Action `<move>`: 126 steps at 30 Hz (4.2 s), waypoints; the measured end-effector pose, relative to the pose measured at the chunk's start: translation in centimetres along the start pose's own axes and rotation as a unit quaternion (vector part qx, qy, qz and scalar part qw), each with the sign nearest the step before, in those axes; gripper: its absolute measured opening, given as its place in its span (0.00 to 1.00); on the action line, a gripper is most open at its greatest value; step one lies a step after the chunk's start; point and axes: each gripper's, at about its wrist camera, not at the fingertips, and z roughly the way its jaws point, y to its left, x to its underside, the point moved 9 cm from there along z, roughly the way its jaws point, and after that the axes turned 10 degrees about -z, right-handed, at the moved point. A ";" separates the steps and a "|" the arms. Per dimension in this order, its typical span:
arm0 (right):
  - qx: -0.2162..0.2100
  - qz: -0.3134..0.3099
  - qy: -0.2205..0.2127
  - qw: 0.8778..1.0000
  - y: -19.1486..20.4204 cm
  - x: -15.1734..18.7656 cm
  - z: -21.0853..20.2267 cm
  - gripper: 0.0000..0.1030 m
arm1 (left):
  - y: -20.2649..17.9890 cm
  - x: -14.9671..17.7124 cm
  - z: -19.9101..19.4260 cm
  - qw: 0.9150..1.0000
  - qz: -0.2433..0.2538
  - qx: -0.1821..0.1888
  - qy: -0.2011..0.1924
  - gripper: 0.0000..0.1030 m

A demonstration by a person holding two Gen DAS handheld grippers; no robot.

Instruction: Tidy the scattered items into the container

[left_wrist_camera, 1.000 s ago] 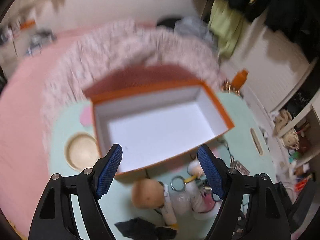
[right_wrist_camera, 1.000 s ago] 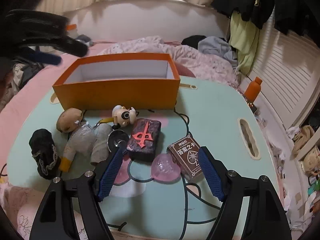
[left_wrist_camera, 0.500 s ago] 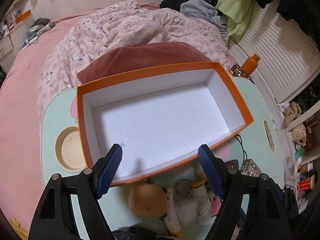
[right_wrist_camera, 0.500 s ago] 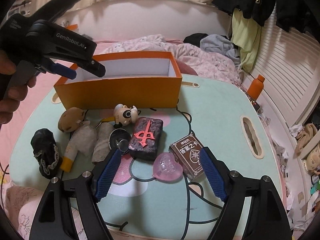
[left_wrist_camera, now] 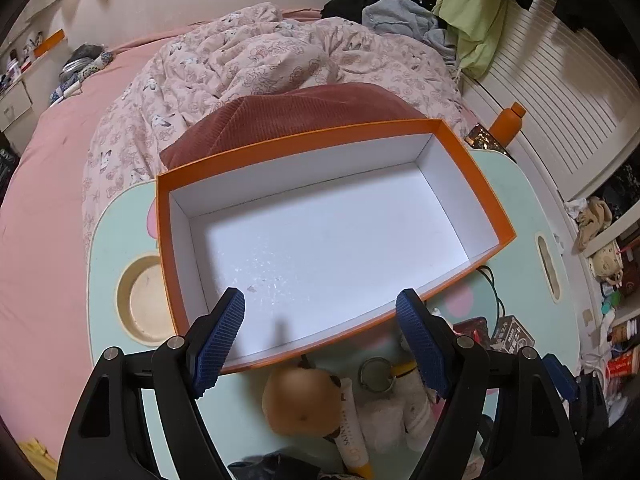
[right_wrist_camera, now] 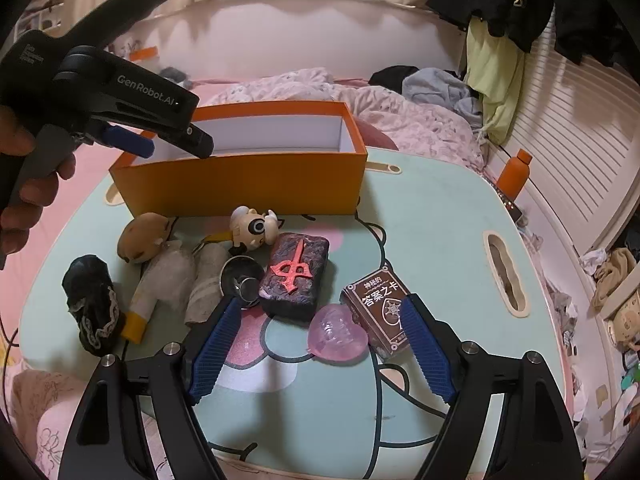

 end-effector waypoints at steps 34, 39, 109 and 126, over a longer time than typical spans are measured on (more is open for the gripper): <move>-0.011 0.008 0.001 1.000 1.0 0.2 0.5 0.81 | -6.6 -2.9 0.8 0.995 -0.078 0.069 -0.007 0.76; -0.011 0.007 0.001 1.000 1.0 0.3 0.4 0.81 | -6.3 -2.5 1.0 0.995 -0.075 0.064 -0.004 0.76; -0.078 -0.011 0.104 0.991 0.9 6.7 1.9 1.00 | 4.6 18.0 -1.6 0.996 -0.005 -0.037 -0.080 0.91; -0.078 -0.011 0.104 0.991 1.0 6.7 1.9 1.00 | 4.3 17.5 -5.4 0.988 0.001 0.027 -0.151 0.91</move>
